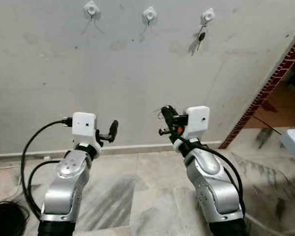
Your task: Hang keys on a hook
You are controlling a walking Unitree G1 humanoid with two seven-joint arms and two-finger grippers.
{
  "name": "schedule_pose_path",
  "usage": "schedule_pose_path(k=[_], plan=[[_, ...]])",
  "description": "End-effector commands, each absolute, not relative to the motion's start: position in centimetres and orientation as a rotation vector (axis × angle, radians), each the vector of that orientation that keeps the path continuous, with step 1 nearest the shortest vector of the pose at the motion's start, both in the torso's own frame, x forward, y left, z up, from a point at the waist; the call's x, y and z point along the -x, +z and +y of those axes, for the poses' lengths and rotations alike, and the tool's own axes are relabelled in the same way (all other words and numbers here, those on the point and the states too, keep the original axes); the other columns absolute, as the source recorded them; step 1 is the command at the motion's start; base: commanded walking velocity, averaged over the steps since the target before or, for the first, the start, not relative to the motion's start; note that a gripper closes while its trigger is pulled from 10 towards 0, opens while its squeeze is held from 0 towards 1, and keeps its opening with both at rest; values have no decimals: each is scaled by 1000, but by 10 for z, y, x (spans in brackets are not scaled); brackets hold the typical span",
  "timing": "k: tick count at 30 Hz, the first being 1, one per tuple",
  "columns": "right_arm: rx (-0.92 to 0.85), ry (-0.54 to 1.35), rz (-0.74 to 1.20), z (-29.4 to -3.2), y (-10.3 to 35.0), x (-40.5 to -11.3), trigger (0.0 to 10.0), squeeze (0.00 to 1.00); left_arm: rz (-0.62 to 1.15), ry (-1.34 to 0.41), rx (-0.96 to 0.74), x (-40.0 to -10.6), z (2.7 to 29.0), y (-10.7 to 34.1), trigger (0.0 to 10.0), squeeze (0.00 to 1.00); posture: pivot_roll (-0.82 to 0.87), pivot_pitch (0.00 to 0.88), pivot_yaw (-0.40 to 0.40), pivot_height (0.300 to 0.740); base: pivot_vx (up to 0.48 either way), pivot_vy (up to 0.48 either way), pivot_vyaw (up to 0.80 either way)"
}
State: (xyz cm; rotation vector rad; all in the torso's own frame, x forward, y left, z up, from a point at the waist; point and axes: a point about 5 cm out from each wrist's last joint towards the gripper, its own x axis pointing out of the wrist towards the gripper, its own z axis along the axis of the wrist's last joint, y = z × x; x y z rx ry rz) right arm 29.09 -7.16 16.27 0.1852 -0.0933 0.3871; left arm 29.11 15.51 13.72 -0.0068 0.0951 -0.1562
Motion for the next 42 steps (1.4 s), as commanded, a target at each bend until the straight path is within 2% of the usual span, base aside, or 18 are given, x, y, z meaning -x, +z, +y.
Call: schedule_pose_path(k=[1, 12, 26, 31, 35, 42], plan=[[-183, 361, -103, -78, 163, -292, 10000, 0, 87, -187, 23, -291, 146, 139, 10000, 0, 173, 19, -68, 740, 394, 0, 0], [-177, 371, -102, -77, 162, -291, 10000, 0, 95, -201, 33, -287, 142, 137, 10000, 0, 175, 21, -69, 740, 403, 0, 0], [-172, 375, -98, -76, 160, -291, 10000, 0, 101, -197, 36, -287, 142, 136, 10000, 0, 177, 22, -70, 740, 381, 282, 0], [-174, 369, -95, -76, 159, -292, 10000, 0, 104, -199, 34, -287, 142, 136, 10000, 0, 177, 21, -71, 740, 340, 338, 756], [-176, 366, -95, -77, 159, -292, 10000, 0, 110, -198, 36, -287, 141, 136, 10000, 0, 178, 19, -71, 740, 330, 343, 106], [-172, 358, -99, -78, 160, -293, 10000, 0, 122, -201, 32, -287, 140, 133, 10000, 0, 178, 16, -69, 740, 40, 41, 0]])
